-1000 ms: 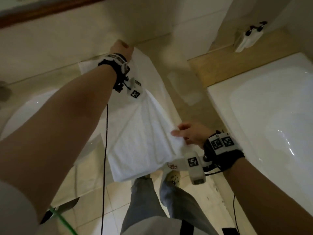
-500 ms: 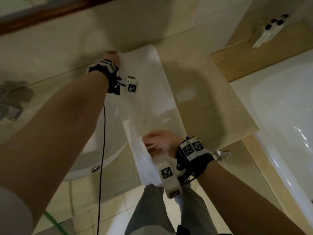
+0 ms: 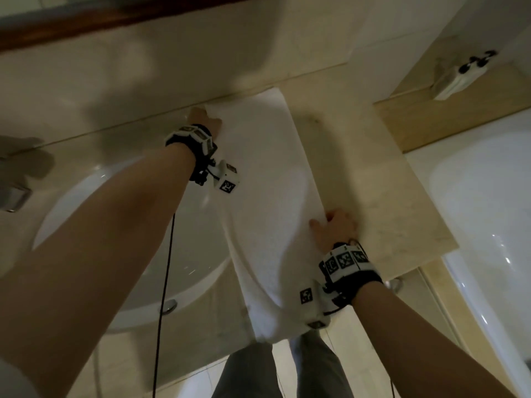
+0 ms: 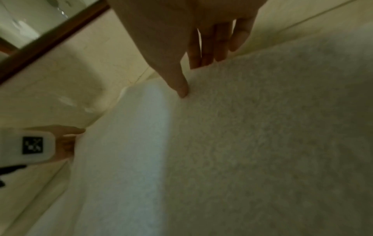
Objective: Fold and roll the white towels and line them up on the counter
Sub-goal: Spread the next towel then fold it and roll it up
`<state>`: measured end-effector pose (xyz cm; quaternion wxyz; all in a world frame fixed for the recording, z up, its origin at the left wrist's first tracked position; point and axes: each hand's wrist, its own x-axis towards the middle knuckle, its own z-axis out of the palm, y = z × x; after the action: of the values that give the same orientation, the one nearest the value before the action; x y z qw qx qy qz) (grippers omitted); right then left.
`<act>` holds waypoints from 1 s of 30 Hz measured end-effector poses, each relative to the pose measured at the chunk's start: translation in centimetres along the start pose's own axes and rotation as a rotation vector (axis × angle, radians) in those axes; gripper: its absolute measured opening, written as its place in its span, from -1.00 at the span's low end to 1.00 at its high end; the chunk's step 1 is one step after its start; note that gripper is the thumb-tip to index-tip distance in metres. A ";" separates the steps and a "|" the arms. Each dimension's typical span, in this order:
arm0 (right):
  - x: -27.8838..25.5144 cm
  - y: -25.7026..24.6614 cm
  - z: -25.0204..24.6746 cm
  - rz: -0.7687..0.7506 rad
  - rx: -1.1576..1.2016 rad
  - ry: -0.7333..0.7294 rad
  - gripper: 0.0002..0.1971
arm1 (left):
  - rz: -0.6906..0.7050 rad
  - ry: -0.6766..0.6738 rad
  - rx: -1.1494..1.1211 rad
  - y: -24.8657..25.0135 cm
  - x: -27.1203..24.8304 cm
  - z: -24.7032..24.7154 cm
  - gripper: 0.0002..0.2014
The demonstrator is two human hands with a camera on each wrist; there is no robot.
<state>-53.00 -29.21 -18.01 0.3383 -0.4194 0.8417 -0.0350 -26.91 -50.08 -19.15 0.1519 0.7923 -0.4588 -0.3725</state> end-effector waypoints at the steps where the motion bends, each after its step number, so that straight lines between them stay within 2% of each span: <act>1: 0.4 0.2 0.1 -0.008 -0.072 -0.039 -0.56 | 0.030 0.037 0.011 -0.1 0.2 0.0 -0.46; 4: 1.2 0.5 -0.1 -0.070 -0.176 -0.033 -0.61 | 0.093 0.126 -0.064 0.0 0.4 0.1 -0.55; 7: 2.3 1.0 -1.4 -0.023 -0.135 0.032 -0.68 | 0.095 0.083 -0.056 1.1 0.3 0.8 -0.74; 9: 3.4 1.7 -2.6 0.004 -0.107 0.075 -0.68 | 0.102 0.006 -0.020 1.8 0.2 1.7 -0.69; 11: 4.7 2.5 -3.7 0.011 -0.099 0.099 -0.67 | 0.165 -0.015 0.034 2.8 0.0 2.8 -0.59; 14: 5.6 3.3 -4.7 0.018 -0.049 0.099 -0.67 | 0.216 -0.005 0.107 3.9 -0.5 4.3 -0.53; 18: 5.1 5.1 -4.6 0.031 0.051 0.136 -0.65 | 0.268 0.124 0.479 5.3 -2.8 6.1 -0.45; 20: 4.4 6.2 -4.4 0.032 0.109 0.180 -0.63 | 0.411 0.122 0.512 6.3 -4.9 7.7 -0.47; 22: 3.5 7.3 -4.2 0.012 0.153 0.256 -0.66 | 0.632 0.004 0.577 7.1 -7.8 9.8 -0.58; 25: 1.5 9.5 -3.6 -0.048 0.248 0.371 -0.81 | 0.986 -0.338 0.679 7.2 -13.3 13.0 -0.70; 27: -0.2 11.1 -3.1 -0.051 0.284 0.347 -0.92 | 1.126 -0.598 0.787 6.1 -16.8 14.7 -0.72; 30: -2.4 13.5 -2.1 0.010 0.363 0.291 -0.89 | 1.300 -0.809 0.996 4.6 -20.7 16.2 -0.73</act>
<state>-62.46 -19.18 -19.75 0.2836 -0.3379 0.8636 -0.2442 -47.78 -33.54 -18.09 -0.2000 0.1606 -0.9407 -0.2220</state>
